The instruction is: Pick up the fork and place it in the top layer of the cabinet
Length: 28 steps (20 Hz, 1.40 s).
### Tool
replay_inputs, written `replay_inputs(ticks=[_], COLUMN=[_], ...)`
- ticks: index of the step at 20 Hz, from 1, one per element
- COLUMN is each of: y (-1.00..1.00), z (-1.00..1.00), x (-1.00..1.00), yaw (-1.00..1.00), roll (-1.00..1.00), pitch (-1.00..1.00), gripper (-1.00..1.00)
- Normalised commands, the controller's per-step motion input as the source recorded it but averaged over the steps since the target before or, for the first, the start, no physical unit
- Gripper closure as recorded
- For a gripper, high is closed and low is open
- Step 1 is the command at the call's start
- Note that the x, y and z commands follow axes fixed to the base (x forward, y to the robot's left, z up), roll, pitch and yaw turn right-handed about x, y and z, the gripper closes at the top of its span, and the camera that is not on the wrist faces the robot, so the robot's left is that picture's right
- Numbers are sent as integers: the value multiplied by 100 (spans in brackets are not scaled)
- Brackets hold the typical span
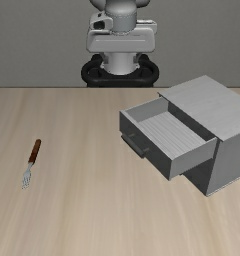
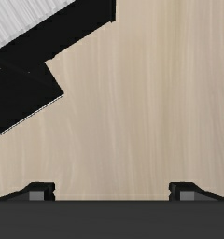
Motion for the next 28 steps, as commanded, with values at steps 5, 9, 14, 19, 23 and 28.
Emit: replay_inputs(ticks=[5,9,14,19,23,28], y=[-100,-100,-100,-100,-75,0], z=[0,0,0,0,0,0], x=[0,0,0,0,25,100], yaw=[0,0,0,0,0,0], roll=[0,0,0,0,0,0], pitch=[0,0,0,0,0,0], gripper=[-100,-100,-100,-100,-100,-100])
